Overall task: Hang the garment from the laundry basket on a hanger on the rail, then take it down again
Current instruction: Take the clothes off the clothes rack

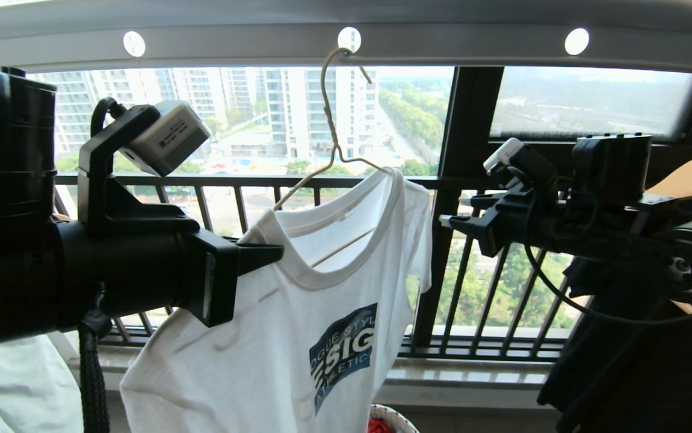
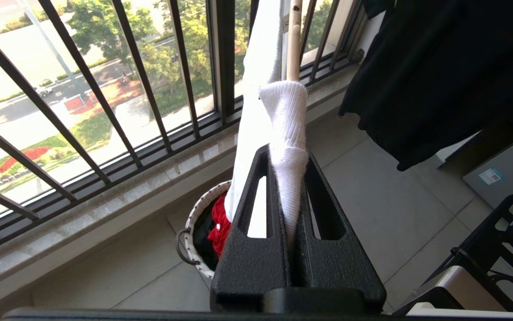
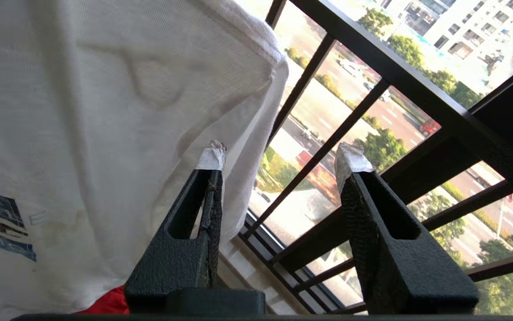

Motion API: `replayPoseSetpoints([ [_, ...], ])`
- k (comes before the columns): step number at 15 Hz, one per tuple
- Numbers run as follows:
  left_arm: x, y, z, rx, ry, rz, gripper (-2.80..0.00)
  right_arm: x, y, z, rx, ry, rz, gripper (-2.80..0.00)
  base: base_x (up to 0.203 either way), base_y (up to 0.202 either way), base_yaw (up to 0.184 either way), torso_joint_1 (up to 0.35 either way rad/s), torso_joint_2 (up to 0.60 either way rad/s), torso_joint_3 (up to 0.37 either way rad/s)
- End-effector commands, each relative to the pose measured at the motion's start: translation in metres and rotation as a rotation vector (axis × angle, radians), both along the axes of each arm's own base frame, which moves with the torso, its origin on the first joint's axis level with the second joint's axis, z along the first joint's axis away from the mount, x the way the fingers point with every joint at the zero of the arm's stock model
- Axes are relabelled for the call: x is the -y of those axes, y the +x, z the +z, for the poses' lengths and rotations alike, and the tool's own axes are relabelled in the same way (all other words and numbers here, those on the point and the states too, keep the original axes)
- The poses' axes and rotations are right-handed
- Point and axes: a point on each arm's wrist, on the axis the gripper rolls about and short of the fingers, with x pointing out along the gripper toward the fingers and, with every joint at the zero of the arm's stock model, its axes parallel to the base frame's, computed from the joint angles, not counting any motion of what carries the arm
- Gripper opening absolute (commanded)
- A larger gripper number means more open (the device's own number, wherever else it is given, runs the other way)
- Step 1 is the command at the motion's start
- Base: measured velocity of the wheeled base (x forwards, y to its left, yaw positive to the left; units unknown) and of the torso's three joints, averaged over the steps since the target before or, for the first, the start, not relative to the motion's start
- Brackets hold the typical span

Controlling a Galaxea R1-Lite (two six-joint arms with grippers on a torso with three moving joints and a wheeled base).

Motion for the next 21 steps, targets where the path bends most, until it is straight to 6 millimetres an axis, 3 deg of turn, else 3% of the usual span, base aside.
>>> replayPoseSetpoints([
  [1, -0.001, -0.001, 0.0, 0.0, -0.001, -0.002, -2.8, -0.001, 0.031, -0.012, -0.009, -0.014, 0.025, 0.0, 0.0, 0.0, 0.0, 0.0, 0.0, 0.0],
  [5, -0.003, -0.003, 0.003, 0.01, -0.009, -0.001, -2.8, 0.016, 0.05, -0.017, -0.033, -0.03, 0.152, 0.0, 0.0, 0.0, 0.0, 0.0, 0.0, 0.0],
  [10, -0.003, -0.003, 0.002, 0.009, -0.008, -0.004, -2.8, 0.044, 0.043, -0.021, -0.148, 0.058, 0.386, 0.0, 0.0, 0.0, 0.0, 0.0, 0.0, 0.0],
  [16, -0.004, -0.005, 0.004, 0.014, -0.013, -0.005, -2.8, 0.042, 0.062, -0.035, -0.217, 0.099, 0.47, 0.0, 0.0, 0.0, 0.0, 0.0, 0.0, 0.0],
  [21, -0.004, -0.005, 0.003, 0.014, -0.01, -0.005, -2.8, 0.028, 0.064, -0.042, -0.235, 0.117, 0.552, 0.0, 0.0, 0.0, 0.0, 0.0, 0.0, 0.0],
])
